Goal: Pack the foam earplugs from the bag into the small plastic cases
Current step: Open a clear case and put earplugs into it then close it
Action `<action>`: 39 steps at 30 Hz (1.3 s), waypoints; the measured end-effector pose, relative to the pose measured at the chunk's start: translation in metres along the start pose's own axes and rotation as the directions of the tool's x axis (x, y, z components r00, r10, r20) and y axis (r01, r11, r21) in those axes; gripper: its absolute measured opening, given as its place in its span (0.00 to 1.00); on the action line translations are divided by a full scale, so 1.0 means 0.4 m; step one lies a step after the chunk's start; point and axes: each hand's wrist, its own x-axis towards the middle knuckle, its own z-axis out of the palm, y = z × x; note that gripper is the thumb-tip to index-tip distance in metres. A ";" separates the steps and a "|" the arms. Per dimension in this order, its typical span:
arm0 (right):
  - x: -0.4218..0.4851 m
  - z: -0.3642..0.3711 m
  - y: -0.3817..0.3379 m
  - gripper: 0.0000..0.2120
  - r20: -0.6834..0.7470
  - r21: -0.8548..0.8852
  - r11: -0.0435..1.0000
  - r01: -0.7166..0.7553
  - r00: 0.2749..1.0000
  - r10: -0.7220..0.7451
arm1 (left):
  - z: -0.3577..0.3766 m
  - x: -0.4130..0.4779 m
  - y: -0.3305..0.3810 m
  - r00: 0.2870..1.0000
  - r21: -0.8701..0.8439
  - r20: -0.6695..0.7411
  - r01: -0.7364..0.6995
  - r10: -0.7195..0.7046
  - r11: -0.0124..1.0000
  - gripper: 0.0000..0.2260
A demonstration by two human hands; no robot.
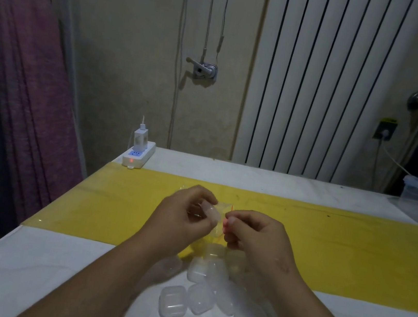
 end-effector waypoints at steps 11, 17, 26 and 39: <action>-0.003 -0.003 0.008 0.10 0.096 -0.018 1.000 -0.009 0.995 0.011 | 0.001 -0.001 0.002 0.999 -0.119 0.021 0.046 -0.043 0.992 0.09; -0.003 0.000 0.011 0.11 0.055 -0.146 0.989 0.013 0.998 -0.005 | 0.007 -0.004 0.000 1.000 -0.006 -0.004 0.015 -0.015 1.000 0.06; 0.010 -0.007 0.018 0.10 0.053 -0.148 0.989 0.004 0.999 0.004 | -0.007 0.005 0.029 0.978 -0.339 -0.007 0.194 -0.209 0.921 0.17; 0.019 -0.040 -0.016 0.04 -0.133 0.045 0.987 0.155 0.980 -0.147 | -0.007 -0.002 0.024 0.970 -0.128 0.087 0.235 -0.225 0.963 0.16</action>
